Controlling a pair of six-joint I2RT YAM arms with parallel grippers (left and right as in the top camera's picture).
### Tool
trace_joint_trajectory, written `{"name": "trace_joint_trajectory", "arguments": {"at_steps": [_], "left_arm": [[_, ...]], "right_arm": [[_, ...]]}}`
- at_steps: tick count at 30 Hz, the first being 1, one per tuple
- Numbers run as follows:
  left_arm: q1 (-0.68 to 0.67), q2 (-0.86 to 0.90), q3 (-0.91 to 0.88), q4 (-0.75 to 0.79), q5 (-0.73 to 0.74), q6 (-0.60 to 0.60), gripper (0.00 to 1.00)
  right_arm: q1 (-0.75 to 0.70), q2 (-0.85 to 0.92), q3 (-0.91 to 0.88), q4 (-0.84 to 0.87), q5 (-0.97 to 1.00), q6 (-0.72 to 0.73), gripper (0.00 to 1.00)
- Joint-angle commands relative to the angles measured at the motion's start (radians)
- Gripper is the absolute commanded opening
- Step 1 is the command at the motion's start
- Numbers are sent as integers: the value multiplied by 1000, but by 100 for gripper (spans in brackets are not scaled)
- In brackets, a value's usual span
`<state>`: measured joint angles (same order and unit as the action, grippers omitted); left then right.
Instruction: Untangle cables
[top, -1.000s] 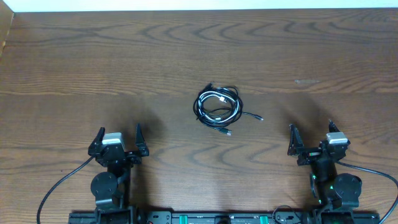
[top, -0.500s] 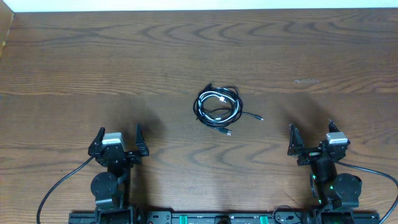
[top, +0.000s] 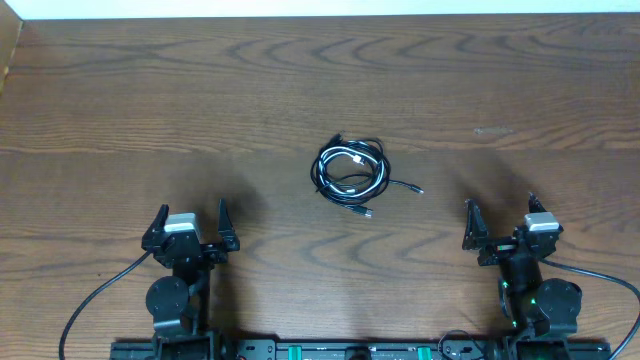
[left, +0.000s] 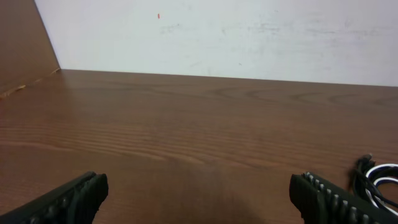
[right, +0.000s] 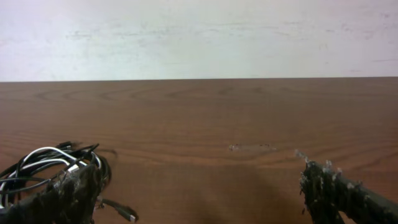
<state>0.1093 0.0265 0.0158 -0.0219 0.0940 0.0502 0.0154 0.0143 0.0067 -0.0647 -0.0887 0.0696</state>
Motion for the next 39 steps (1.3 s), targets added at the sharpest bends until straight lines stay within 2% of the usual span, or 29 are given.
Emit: {"name": "trace_joint_trajectory", "arguments": {"at_steps": [1,35,39], "left_arm": [[-3,5,-12,-42,-1,9,98],[-3,5,-12,-41,-2,10,98],[-4,5,-12,-34,39,-26,98]], "right_arm": [[8,-8,-1,-5,8,-8,99],[8,-8,-1,2,71,-22,99],[8,-8,-1,6,71,-22,99]]}}
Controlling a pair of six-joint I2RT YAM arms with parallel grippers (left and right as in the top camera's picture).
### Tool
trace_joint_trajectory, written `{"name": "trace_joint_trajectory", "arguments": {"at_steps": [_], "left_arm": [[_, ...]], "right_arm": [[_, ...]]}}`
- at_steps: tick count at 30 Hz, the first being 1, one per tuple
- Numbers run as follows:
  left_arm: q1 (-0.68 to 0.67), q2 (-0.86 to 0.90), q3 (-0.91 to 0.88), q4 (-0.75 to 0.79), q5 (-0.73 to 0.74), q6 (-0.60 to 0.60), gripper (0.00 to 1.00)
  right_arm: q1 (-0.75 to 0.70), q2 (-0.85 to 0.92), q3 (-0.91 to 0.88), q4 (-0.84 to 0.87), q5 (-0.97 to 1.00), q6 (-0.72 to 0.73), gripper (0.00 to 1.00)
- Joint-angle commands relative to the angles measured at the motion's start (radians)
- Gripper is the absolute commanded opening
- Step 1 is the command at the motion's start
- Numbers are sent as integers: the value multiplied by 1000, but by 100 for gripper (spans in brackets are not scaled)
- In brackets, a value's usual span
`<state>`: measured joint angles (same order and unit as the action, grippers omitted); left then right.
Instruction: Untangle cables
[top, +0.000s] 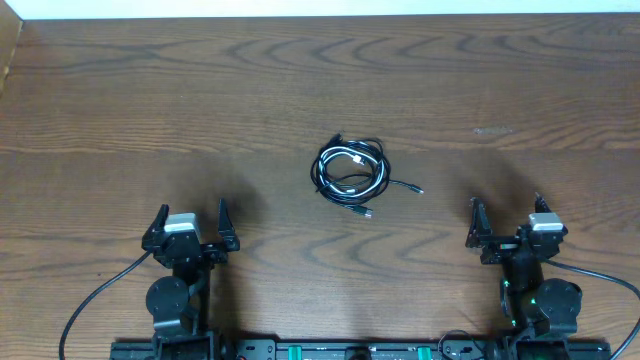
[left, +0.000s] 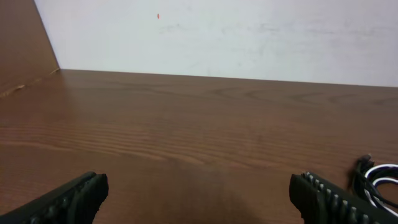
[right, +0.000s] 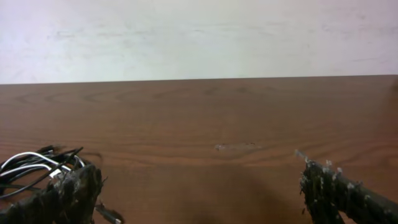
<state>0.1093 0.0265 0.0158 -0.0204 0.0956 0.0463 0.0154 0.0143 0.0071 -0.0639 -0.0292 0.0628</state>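
Note:
A tangled bundle of black and white cables (top: 350, 171) lies coiled at the middle of the wooden table, with loose plug ends trailing to its right and front. Its edge shows at the far right of the left wrist view as cables (left: 376, 182), and at the lower left of the right wrist view as cables (right: 37, 168). My left gripper (top: 190, 222) rests open near the front left, well short of the bundle. My right gripper (top: 506, 218) stands open near the front right, also apart from it. Nothing is between either pair of fingers.
The wooden table (top: 150, 100) reaches back to a white wall. A raised wooden side panel (left: 22, 43) stands at the far left. A small pale scuff (top: 492, 131) marks the tabletop at the right.
My right gripper has shifted slightly to the right, so the cable bundle sits further left in its wrist view. The left arm and the cables have not moved.

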Motion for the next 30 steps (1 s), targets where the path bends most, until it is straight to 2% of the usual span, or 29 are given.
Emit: {"name": "trace_joint_trajectory", "arguments": {"at_steps": [1,10,17,23,30], "left_arm": [[-4,5,-12,-35,53,-22,98],[-4,36,59,-47,66,-51,98],[-4,166,223,-66,246,-52,98],[-4,300,426,-203,313,-74,98],[-4,447,612,-364,317,-74,98]], "right_arm": [[8,-8,-2,9,8,-15,99],[8,-8,15,18,-116,-15,99],[8,-2,72,-25,-159,60,99],[8,27,179,-119,-192,63,99],[8,131,320,-212,-214,63,99]]}}
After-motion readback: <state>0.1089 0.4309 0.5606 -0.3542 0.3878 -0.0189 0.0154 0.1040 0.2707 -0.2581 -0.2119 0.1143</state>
